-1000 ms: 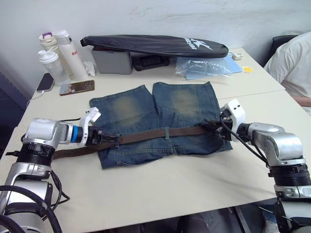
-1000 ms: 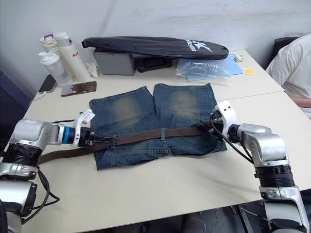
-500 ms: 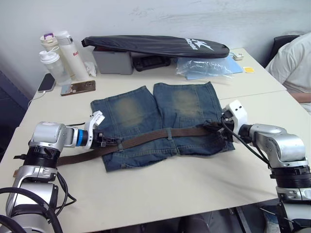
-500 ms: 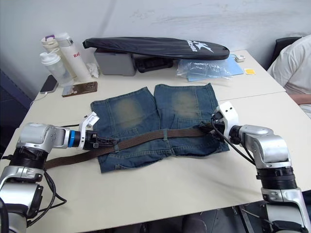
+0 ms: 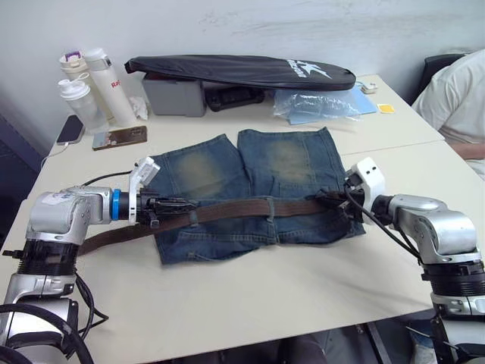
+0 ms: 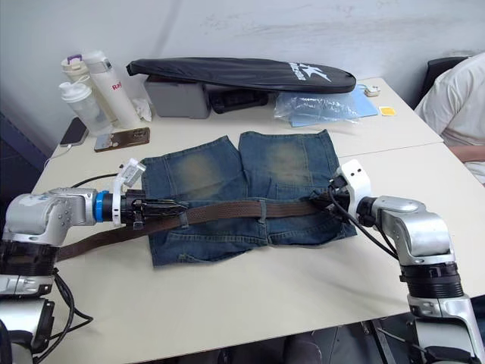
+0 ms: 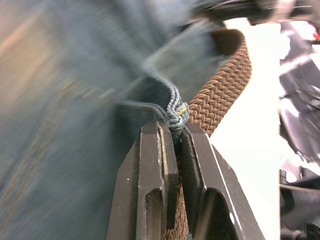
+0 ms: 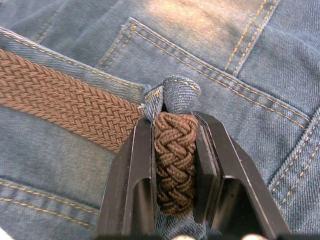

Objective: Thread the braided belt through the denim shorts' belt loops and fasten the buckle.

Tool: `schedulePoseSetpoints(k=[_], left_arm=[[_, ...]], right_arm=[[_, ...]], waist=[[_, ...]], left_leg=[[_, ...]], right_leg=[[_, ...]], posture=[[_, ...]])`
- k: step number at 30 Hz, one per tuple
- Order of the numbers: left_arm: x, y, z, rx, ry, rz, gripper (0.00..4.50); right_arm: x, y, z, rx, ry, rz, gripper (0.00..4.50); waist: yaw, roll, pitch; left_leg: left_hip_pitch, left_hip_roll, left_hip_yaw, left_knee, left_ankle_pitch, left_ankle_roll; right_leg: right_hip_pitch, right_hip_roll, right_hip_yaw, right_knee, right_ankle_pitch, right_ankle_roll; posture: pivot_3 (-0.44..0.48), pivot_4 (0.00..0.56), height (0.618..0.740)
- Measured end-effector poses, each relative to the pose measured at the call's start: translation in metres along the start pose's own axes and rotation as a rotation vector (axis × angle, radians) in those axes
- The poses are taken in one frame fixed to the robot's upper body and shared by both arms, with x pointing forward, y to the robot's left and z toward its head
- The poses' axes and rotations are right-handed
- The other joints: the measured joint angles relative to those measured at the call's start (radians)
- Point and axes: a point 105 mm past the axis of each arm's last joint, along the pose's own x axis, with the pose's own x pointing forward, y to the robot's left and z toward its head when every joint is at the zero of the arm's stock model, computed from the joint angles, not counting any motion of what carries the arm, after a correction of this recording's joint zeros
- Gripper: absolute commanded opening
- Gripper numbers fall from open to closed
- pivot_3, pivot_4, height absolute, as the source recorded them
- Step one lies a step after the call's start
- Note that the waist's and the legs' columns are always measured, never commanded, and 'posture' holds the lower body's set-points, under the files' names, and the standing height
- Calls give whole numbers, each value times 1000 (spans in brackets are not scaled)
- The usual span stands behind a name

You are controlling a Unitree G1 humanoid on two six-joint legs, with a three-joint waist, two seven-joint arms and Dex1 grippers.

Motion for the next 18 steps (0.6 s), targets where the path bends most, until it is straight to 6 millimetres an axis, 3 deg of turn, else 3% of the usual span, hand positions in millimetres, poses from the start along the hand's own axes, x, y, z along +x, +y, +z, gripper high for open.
schedulePoseSetpoints(k=[2, 5, 8, 13, 16, 18], left_arm=[[-2, -5, -13, 30, 24, -17, 0], [-2, -3, -14, 168, 22, 19, 0], [-2, -11, -48, 368, 155, 6, 0], [9, -35, -70, 643, 194, -101, 0], [11, -40, -71, 689, 148, -96, 0], [12, -50, -83, 724, 105, -95, 0]], right_arm=[[-12, 14, -4, -86, -62, 40, 465], [-23, 32, 1, -269, -185, 60, 465], [-35, 48, -8, -507, -243, 38, 464], [-59, 77, -48, -843, -300, 44, 464], [-69, 84, -64, -927, -313, 57, 464], [-83, 95, -94, -991, -304, 91, 464]], waist=[[4, 0, 0], [6, -1, 1], [8, -1, 0], [17, 0, 0], [24, 1, 0], [24, 2, 0]], left_leg=[[2, 1, 0, 0, 0, 0], [4, 4, 0, -4, -3, -2], [9, 0, 1, -14, -4, -4], [11, 2, 4, -13, -9, -13], [8, 2, 4, -11, -9, -14], [10, 5, 5, -1, -9, -14]], right_leg=[[4, 1, -2, 2, 0, 0], [3, 5, -4, -2, -1, 1], [15, 1, -8, -18, -6, 5], [14, 0, -14, -18, -5, 5], [15, -1, -15, -18, -6, 5], [13, -1, -17, -16, -8, 4]], posture=[[0, 150, 622], [0, 150, 622], [0, 150, 622], [0, 150, 622], [0, 150, 622], [0, 150, 622]])
